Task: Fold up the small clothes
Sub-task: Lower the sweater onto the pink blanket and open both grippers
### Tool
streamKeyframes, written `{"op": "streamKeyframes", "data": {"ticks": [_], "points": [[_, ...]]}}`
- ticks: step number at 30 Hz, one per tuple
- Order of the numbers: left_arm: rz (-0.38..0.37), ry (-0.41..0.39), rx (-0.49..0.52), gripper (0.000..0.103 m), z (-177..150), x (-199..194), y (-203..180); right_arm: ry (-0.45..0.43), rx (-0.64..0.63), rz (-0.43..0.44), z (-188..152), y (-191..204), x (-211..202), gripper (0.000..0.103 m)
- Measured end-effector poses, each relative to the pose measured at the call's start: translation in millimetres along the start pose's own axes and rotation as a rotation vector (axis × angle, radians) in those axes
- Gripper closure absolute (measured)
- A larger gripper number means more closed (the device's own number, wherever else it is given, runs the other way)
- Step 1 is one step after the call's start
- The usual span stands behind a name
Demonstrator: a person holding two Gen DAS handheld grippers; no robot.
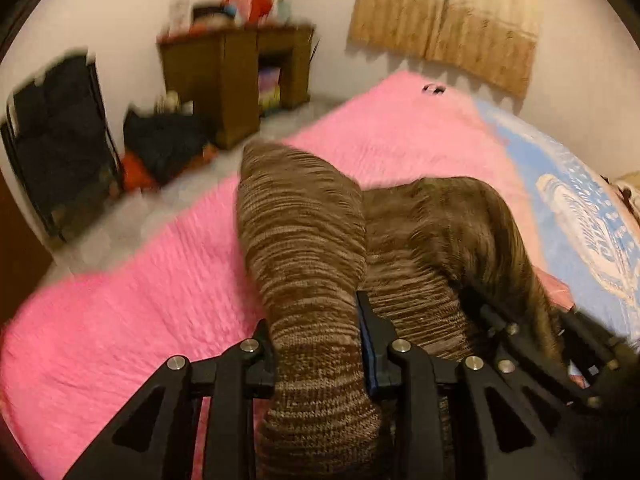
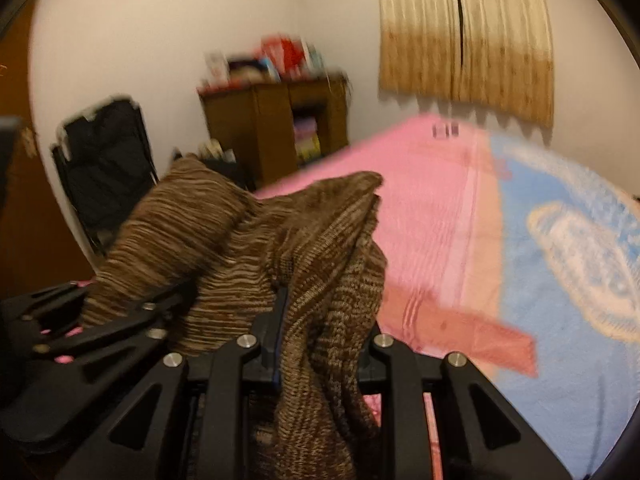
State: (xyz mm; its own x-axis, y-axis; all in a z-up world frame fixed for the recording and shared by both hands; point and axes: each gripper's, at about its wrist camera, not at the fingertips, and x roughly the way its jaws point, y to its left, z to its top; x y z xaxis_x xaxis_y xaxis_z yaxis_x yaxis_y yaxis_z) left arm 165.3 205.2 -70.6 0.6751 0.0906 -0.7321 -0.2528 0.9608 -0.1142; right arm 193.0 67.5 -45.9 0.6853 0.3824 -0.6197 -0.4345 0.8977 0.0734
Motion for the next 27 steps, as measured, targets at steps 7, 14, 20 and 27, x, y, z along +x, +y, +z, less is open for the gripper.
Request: {"op": "streamKeyframes", "data": {"ticks": [7,14,20,27], "points": [[-0.090,0.039,-0.118,0.044,1,-8,28,0.126,0.076,0.061,-5,-19,24,0.070],[-0.191,0.007,-0.236,0.030,-40,-71,62,0.021,0.180,-0.026,-25,-50,-54,0.040],[-0.219,-0.041,-0.261,0.030,-55,-89,52,-0.003,0.217,0.033,-58,-46,-95,0.040],[-0.101,-0.003,-0.157,0.030,-61,-71,31,0.129,0.246,0.068,-84,-42,-66,0.061]]}}
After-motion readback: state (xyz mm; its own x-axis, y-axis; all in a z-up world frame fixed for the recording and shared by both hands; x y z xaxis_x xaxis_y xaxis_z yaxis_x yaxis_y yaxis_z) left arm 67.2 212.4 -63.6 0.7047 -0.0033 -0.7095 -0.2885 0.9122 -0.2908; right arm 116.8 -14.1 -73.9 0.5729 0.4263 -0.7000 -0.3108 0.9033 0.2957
